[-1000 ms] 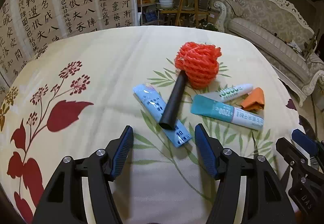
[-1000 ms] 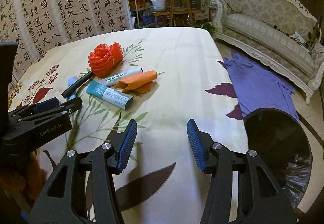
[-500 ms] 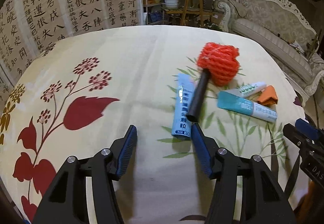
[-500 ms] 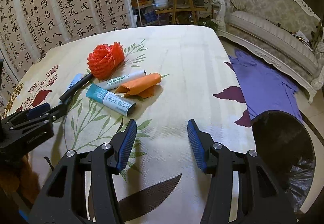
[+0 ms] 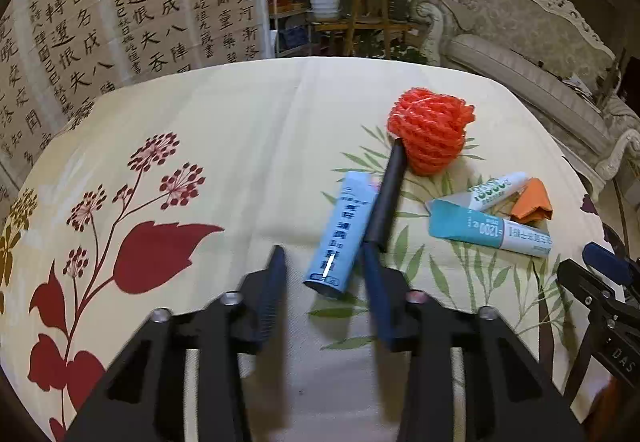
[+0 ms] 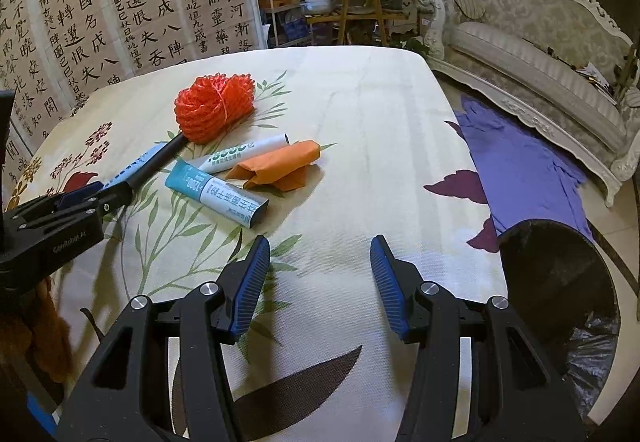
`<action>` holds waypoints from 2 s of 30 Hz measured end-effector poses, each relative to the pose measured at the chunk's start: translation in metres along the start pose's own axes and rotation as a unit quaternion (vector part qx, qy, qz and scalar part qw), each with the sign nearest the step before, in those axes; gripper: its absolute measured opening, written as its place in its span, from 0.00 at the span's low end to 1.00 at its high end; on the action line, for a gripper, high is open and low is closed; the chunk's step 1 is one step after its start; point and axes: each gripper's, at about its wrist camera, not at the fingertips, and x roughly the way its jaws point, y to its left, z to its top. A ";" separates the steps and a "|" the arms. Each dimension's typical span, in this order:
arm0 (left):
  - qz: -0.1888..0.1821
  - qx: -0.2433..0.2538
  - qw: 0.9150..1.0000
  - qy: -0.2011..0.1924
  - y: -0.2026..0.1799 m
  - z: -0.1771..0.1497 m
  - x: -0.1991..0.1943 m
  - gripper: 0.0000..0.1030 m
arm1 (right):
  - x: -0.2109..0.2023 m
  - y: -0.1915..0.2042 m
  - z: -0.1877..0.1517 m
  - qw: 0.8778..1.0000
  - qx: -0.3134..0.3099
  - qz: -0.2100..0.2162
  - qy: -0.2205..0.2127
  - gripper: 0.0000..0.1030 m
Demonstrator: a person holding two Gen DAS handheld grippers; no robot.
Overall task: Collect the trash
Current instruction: 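Grasp the light blue printed tube with the left gripper, then grasp the teal toothpaste tube with the right gripper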
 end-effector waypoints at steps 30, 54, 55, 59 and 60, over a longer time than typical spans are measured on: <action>0.044 -0.057 0.997 -0.004 0.071 -0.015 -0.015 0.14 | 0.014 0.019 0.014 1.000 -0.019 -0.003 0.008 0.50; 0.059 -0.058 0.997 -0.004 0.092 -0.023 -0.022 0.14 | 0.024 0.091 0.021 0.995 -0.090 0.036 0.015 0.31; 0.058 -0.059 0.997 -0.004 0.092 -0.024 -0.022 0.14 | 0.024 0.091 0.021 0.995 -0.092 0.034 0.015 0.26; 0.055 -0.056 0.997 -0.005 0.091 -0.024 -0.023 0.14 | 0.018 0.091 0.012 0.995 -0.096 0.033 0.014 0.18; 0.055 -0.055 0.997 -0.005 0.091 -0.024 -0.023 0.14 | 0.015 0.090 0.009 0.995 -0.096 0.033 0.014 0.18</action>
